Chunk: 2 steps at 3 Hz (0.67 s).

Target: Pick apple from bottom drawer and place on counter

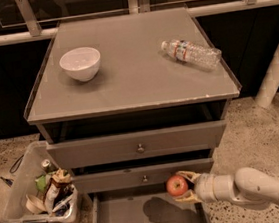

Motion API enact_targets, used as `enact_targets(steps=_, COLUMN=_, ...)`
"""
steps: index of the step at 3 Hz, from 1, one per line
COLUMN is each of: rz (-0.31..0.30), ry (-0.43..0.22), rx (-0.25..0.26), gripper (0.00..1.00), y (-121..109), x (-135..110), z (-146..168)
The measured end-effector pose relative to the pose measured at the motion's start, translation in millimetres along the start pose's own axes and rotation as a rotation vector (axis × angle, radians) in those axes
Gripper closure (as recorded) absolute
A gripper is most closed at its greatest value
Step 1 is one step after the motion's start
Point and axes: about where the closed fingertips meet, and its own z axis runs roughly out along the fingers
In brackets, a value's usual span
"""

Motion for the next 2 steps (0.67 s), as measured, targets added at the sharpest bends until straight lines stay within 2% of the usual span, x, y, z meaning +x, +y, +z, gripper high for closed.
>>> enact_targets(steps=1, rz=-0.084, ry=0.019, rx=0.066, gripper=1.0, y=-12, x=-49, z=-40)
enact_targets(steps=2, rz=-0.131, ry=0.015, rx=0.1, gripper=1.0, y=-23, x=-86, z=-72)
